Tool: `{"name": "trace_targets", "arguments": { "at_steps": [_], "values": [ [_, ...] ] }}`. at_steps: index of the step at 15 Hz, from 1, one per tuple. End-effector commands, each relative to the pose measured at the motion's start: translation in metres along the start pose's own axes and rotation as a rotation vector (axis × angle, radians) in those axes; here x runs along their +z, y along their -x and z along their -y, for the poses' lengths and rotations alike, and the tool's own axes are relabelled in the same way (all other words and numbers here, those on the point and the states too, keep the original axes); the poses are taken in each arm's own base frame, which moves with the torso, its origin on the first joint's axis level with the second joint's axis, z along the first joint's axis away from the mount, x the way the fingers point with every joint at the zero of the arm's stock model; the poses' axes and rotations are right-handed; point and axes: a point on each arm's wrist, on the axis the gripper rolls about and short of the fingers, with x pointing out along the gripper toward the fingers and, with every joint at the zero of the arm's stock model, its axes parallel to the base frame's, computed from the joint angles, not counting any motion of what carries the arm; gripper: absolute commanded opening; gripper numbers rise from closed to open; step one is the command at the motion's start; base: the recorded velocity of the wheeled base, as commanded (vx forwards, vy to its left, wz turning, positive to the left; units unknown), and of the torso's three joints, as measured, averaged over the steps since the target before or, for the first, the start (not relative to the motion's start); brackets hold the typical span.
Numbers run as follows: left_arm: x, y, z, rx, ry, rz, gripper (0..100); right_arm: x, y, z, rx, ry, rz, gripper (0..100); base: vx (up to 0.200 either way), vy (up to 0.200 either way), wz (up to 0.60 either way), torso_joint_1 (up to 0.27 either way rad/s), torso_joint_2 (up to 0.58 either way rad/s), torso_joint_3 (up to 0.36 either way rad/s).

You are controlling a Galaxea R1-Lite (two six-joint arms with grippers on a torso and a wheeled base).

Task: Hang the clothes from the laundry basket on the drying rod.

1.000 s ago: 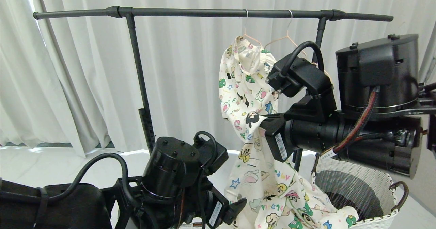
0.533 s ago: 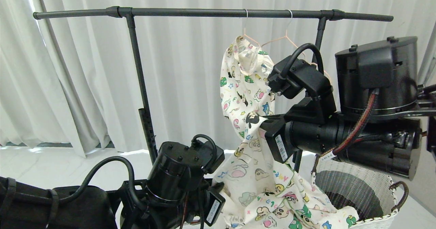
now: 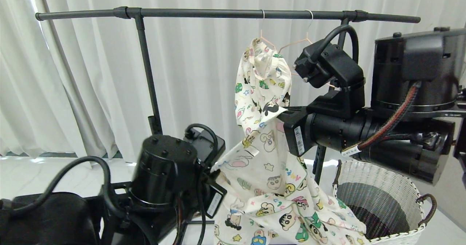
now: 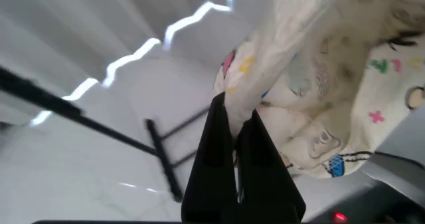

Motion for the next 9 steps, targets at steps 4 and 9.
{"name": "trace_targets", "arguments": {
  "at_steps": [4, 9],
  "values": [
    [0.067, 0.044, -0.060, 0.206, -0.061, 0.200, 0, 0.013, 0.012, 0.014, -0.118, -0.026, 0.070, 0, 0.000, 0.000, 0.00, 0.000, 0.00, 0.000],
    [0.150, 0.089, -0.085, 0.286, -0.048, 0.346, 0, 0.038, 0.054, 0.033, -0.140, -0.012, 0.187, 0, 0.000, 0.000, 0.00, 0.000, 0.00, 0.000]
  ]
}}
